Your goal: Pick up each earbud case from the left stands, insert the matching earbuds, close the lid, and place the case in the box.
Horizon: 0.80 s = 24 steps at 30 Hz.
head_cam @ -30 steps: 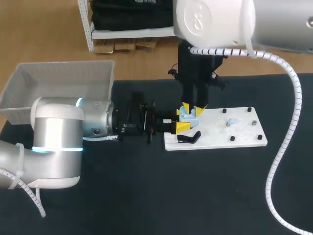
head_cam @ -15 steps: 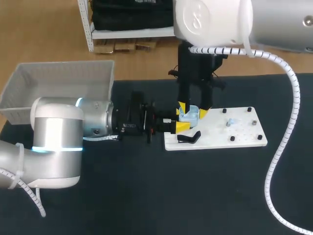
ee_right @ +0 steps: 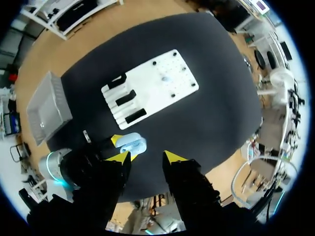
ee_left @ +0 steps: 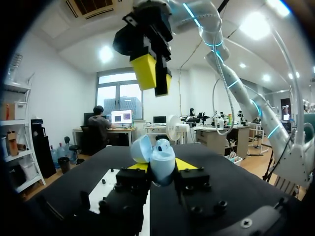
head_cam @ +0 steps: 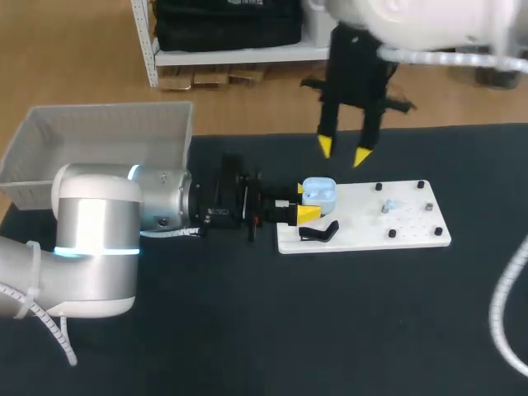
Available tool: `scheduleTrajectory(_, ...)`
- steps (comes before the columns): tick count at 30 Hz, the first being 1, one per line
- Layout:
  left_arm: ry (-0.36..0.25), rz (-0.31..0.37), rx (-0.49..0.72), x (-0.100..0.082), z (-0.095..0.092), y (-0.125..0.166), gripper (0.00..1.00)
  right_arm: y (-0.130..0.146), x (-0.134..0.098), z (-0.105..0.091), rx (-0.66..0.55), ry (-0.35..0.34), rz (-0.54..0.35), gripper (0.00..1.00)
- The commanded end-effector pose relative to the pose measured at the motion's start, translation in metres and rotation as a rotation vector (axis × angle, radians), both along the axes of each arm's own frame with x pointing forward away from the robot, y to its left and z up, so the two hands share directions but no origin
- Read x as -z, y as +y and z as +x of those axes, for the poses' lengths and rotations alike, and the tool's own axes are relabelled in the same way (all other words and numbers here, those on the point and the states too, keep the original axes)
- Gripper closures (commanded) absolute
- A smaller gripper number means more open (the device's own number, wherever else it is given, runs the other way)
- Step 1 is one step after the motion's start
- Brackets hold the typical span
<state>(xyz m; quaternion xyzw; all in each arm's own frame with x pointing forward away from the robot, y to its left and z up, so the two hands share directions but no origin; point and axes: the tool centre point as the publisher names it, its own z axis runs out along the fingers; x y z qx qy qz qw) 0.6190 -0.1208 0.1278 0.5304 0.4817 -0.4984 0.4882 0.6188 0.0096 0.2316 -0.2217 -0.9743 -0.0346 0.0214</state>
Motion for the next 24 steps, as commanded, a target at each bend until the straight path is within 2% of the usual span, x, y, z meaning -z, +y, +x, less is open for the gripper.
scheduleTrajectory(1,-0.003,-0.003,-0.006,0.001,-0.002,0.000,1.00,-0.044,0.009,-0.015,-0.069,-0.219,0.185,0.59)
scheduleTrajectory(3,-0.003,-0.003,-0.006,0.001,-0.002,0.000,1.00,-0.056,0.014,-0.008,-0.076,-0.262,0.161,0.59)
scheduleTrajectory(7,-0.003,-0.003,-0.006,0.001,-0.002,0.000,1.00,-0.073,0.022,0.003,-0.065,-0.328,0.207,0.56)
scheduleTrajectory(9,-0.003,-0.003,-0.006,0.001,-0.002,0.000,1.00,-0.082,0.028,0.009,-0.060,-0.344,0.220,0.52)
scheduleTrajectory(11,-0.003,-0.003,-0.006,0.001,-0.002,0.000,1.00,-0.090,0.037,0.015,-0.069,-0.355,0.234,0.54)
scheduleTrajectory(17,-0.003,-0.003,-0.006,0.001,-0.002,0.000,1.00,-0.102,0.064,0.028,-0.128,-0.364,0.226,0.51)
scheduleTrajectory(18,-0.003,-0.003,-0.006,0.001,-0.002,0.000,1.00,-0.103,0.069,0.029,-0.143,-0.357,0.228,0.42)
scheduleTrajectory(19,-0.003,-0.003,-0.006,0.001,-0.002,0.000,1.00,-0.103,0.075,0.031,-0.162,-0.355,0.217,0.37)
scheduleTrajectory(24,-0.003,-0.003,-0.006,0.001,-0.002,0.000,1.00,-0.104,0.111,0.040,-0.243,-0.323,0.180,0.47)
